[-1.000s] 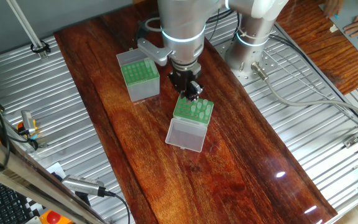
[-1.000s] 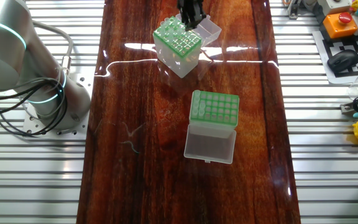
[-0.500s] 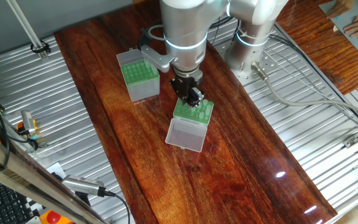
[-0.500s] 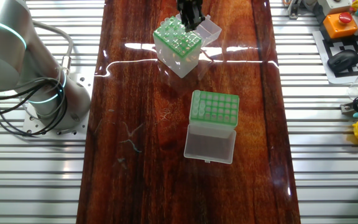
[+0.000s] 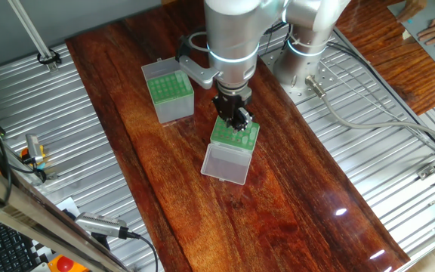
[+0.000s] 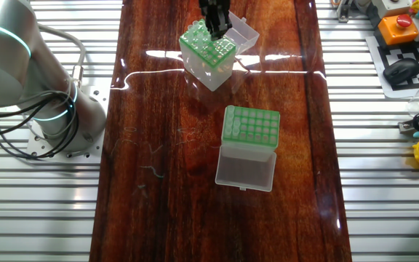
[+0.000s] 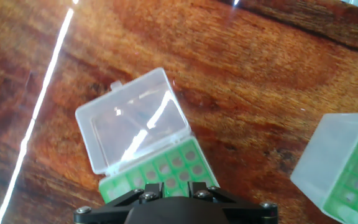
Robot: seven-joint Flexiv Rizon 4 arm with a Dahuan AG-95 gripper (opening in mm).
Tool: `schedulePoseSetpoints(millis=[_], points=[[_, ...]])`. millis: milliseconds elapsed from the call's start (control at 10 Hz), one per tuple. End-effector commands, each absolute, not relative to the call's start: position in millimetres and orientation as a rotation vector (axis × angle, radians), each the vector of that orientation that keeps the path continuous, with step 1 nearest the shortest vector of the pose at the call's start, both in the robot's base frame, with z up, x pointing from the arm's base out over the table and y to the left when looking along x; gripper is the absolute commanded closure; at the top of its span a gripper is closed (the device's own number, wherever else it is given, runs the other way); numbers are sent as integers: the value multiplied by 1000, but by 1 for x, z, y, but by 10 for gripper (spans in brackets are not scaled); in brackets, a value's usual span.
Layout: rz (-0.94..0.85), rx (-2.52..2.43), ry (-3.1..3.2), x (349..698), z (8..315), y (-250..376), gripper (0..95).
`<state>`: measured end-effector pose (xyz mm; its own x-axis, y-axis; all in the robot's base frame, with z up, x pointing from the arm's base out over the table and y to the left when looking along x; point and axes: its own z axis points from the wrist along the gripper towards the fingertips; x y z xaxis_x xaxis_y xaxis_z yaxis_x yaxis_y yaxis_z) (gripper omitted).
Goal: Transfer all large pipette tips from one holder to another
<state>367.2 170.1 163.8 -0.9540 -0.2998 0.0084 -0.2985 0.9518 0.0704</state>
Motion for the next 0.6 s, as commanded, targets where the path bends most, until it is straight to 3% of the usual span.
schedulePoseSetpoints(millis=[100,600], points=[[-103,471,-3086,367,161,172,760],[-95,474,-3091,361,153,176,760]])
